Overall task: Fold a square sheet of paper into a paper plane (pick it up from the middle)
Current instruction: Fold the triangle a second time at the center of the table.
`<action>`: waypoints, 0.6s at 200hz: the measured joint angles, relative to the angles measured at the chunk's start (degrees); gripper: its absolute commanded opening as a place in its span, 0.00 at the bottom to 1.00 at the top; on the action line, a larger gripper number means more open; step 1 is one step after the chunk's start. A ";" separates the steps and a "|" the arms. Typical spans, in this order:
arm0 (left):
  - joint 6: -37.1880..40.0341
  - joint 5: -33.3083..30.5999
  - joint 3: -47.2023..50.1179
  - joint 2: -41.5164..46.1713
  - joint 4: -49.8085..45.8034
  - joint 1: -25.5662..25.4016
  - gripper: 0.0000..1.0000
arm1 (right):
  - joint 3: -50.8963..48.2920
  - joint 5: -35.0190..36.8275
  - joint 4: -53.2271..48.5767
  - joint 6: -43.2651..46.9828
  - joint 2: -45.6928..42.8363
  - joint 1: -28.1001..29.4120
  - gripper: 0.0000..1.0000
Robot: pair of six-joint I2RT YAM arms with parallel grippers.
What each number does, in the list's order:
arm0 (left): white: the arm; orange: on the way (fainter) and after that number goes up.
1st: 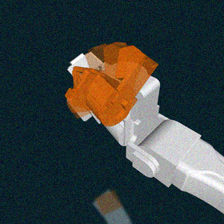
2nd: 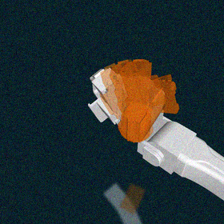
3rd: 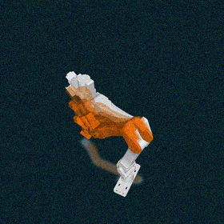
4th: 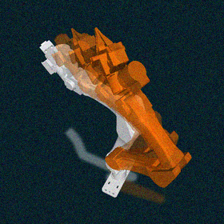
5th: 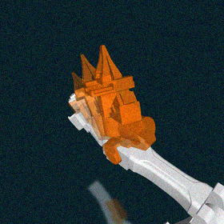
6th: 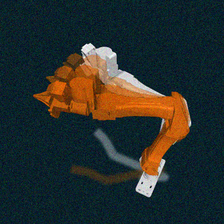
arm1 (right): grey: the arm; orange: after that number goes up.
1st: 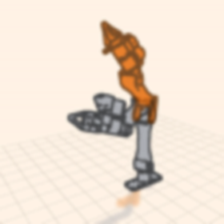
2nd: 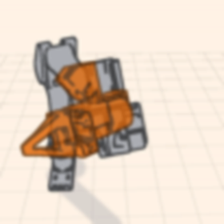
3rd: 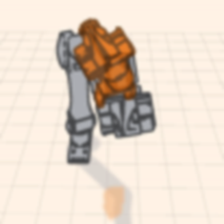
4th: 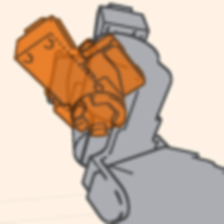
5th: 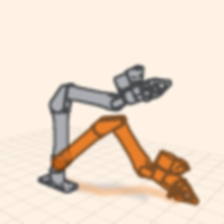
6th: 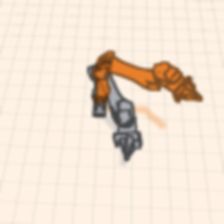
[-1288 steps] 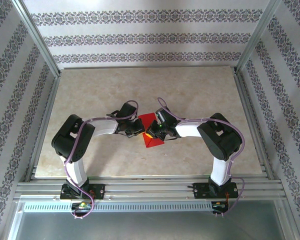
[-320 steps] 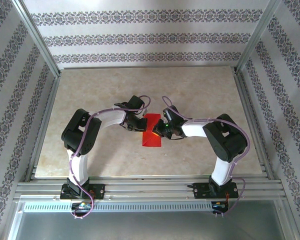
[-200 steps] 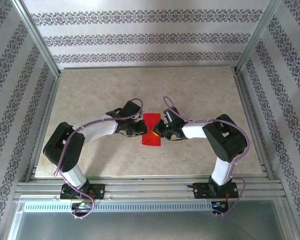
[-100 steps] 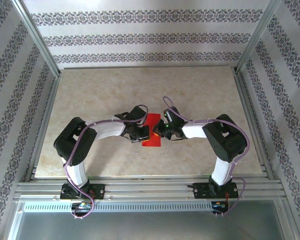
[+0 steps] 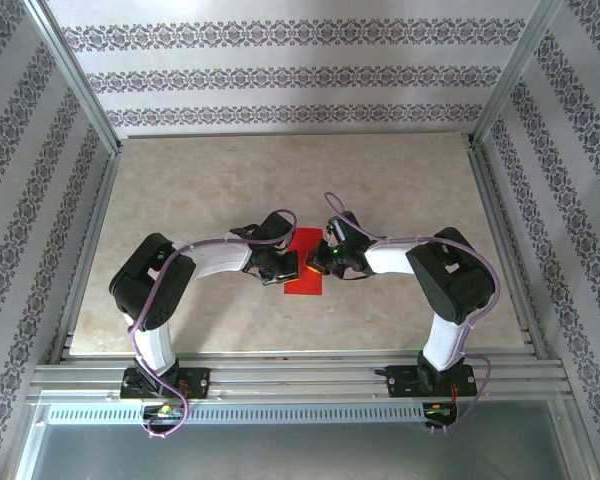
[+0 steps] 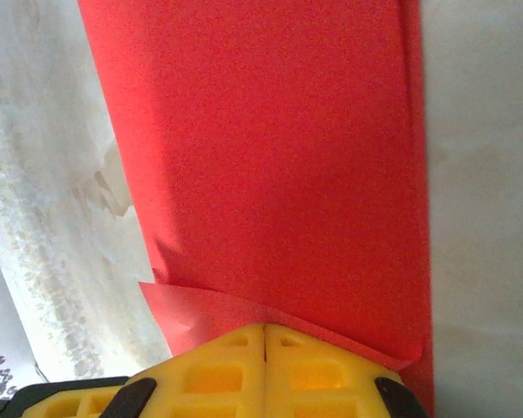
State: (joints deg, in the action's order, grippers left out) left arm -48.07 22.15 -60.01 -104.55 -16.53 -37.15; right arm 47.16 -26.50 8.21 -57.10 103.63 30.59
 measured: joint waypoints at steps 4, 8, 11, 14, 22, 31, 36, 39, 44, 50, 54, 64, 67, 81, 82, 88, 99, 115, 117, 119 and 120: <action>0.00 0.00 0.00 0.00 0.00 0.00 0.03 | 0.00 -0.02 -0.11 0.11 -0.09 -0.02 0.05; 0.00 0.00 0.00 -0.02 0.00 0.00 0.03 | 0.00 -0.07 -0.22 0.13 -0.09 -0.09 0.06; 0.00 -0.02 0.00 -0.02 -0.02 0.00 0.03 | 0.00 -0.15 -0.26 0.26 -0.15 -0.09 0.06; 0.00 -0.07 0.00 -0.02 -0.02 0.00 0.03 | 0.00 -0.17 -0.28 0.33 -0.20 -0.11 0.06; 0.00 -0.17 0.00 -0.02 -0.02 0.00 0.03 | 0.00 -0.20 -0.33 0.50 -0.31 -0.11 0.06; 0.00 -0.22 0.00 -0.04 -0.09 0.00 0.02 | 0.00 -0.50 -0.35 0.61 -0.55 -0.11 0.06; 0.00 -0.22 0.00 -0.04 -0.13 0.00 0.02 | 0.00 -0.63 -0.35 0.76 -0.68 -0.11 0.06; 0.00 -0.24 0.00 -0.04 -0.15 0.00 0.02 | 0.00 -0.66 -0.33 0.92 -0.79 -0.09 0.06; 0.00 -0.24 0.00 -0.07 -0.17 0.00 0.02 | 0.00 -0.83 -0.35 1.05 -0.96 -0.11 0.06; 0.00 -0.33 0.00 -0.11 -0.17 0.00 0.02 | 0.00 -1.03 -0.35 1.27 -1.18 -0.09 0.07; 0.00 -0.39 0.00 -0.15 -0.17 0.00 0.02 | 0.00 -1.05 -0.35 1.46 -1.33 -0.09 0.07; 0.00 -0.42 0.00 -0.33 -0.17 0.00 0.02 | 0.00 -1.31 -0.33 1.73 -1.64 -0.09 0.07; 0.00 -0.42 0.00 -0.37 -0.17 0.00 0.02 | 0.00 -1.42 -0.33 1.81 -1.70 -0.07 0.07; 0.00 -0.39 0.00 -0.52 -0.17 0.00 0.02 | 0.00 -1.51 -0.33 1.88 -1.75 -0.04 0.07; 0.00 -0.39 0.00 -0.52 -0.17 0.00 0.02 | 0.00 -1.51 -0.33 1.88 -1.75 -0.04 0.07; 0.00 -0.39 0.00 -0.52 -0.15 0.00 0.02 | 0.00 -1.51 -0.44 1.88 -1.75 0.07 0.07; 0.00 -0.39 0.00 -0.52 -0.17 0.00 0.02 | 0.00 -1.53 -0.48 1.88 -1.75 0.20 0.07; 0.00 -0.39 0.00 -0.52 -0.17 0.00 0.02 | 0.00 -1.53 -0.48 1.84 -1.46 0.72 0.06; 0.00 -0.39 0.00 -0.52 -0.17 0.00 0.02 | 0.00 -1.53 -0.48 1.86 -1.40 0.72 0.06; 0.00 -0.39 0.00 -0.52 -0.17 0.00 0.02 | 0.00 -1.55 -0.48 1.84 -1.27 0.81 0.06; 0.00 -0.39 0.00 -0.52 -0.17 0.00 0.02 | 0.02 -1.55 -0.48 1.84 -1.25 0.83 0.06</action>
State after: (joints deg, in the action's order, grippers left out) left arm -48.07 21.76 -60.01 -105.08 -16.71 -37.15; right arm 47.18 -28.05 7.73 -55.27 102.39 31.42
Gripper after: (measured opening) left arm 0.056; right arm 0.068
